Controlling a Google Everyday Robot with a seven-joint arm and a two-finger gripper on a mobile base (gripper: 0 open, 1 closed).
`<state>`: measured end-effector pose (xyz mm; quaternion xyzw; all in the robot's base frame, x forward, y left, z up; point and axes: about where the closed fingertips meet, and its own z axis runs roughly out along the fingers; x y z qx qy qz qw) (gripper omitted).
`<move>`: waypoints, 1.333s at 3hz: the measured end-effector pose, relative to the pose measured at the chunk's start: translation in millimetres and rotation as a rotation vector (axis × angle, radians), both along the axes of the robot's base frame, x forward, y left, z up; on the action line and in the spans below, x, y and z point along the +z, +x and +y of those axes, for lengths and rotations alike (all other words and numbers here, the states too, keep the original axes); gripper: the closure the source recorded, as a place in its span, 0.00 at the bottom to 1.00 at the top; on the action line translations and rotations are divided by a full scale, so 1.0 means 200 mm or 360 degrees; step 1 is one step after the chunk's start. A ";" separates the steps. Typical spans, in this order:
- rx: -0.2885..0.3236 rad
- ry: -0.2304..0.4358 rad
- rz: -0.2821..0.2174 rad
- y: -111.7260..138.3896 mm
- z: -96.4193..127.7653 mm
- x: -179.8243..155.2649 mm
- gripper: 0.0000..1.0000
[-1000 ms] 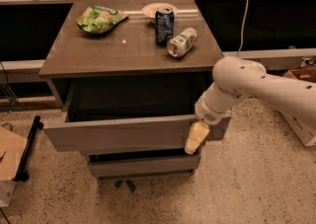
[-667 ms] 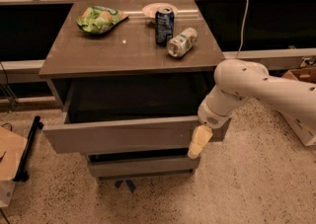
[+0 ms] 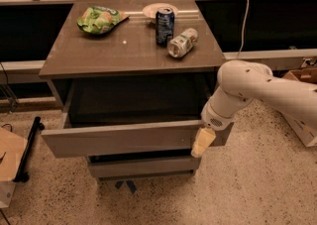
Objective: Open top drawer
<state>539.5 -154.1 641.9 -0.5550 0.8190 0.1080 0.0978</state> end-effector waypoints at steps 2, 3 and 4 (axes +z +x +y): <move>0.0000 0.0000 0.0000 0.00 0.00 0.02 0.46; 0.0000 0.0000 0.0000 0.00 0.00 0.02 0.23; -0.0066 0.0007 0.0089 -0.24 -0.14 0.04 0.01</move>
Offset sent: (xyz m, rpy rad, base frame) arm -0.0984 -0.0576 -0.0065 -0.0981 0.2280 -0.1349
